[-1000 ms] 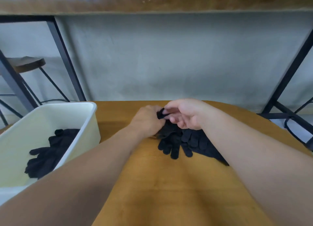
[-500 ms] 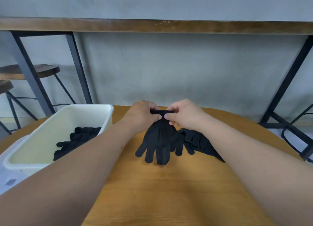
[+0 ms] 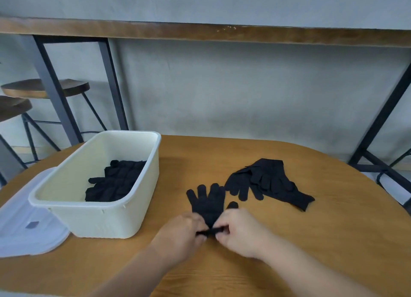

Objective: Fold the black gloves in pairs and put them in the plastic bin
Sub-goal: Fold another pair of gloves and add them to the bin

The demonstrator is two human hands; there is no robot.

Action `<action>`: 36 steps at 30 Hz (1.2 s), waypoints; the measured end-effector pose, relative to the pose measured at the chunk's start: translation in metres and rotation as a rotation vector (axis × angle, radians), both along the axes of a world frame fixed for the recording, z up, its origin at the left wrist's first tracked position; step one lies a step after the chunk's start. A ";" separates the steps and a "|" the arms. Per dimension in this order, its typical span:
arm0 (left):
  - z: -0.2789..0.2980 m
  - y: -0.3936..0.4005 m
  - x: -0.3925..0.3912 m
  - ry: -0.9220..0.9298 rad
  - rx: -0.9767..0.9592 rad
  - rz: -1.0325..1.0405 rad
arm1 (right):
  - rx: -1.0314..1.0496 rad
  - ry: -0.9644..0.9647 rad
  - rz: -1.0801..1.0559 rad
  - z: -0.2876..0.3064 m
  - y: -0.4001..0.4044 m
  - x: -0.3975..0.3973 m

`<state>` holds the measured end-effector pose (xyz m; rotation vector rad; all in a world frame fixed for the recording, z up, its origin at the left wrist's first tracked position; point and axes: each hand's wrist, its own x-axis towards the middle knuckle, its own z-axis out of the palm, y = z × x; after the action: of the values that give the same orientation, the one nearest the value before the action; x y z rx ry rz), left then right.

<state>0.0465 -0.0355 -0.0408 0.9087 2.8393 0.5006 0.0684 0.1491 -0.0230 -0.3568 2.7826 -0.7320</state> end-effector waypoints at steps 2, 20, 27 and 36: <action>-0.004 -0.004 0.009 -0.032 0.042 0.001 | 0.021 -0.083 0.001 -0.005 0.000 0.005; 0.009 0.032 -0.031 0.015 0.050 0.139 | -0.130 0.078 -0.250 -0.002 0.030 -0.033; 0.029 0.105 -0.100 -0.216 0.230 0.259 | -0.091 0.199 -0.673 0.013 0.118 -0.092; 0.021 0.205 -0.195 -0.301 0.278 0.324 | -0.146 -0.031 -0.988 -0.002 0.199 -0.177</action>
<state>-0.1485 0.1690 -0.0200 0.3586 2.6812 0.9956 -0.1086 0.3481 -0.0246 1.0703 2.7608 -1.0913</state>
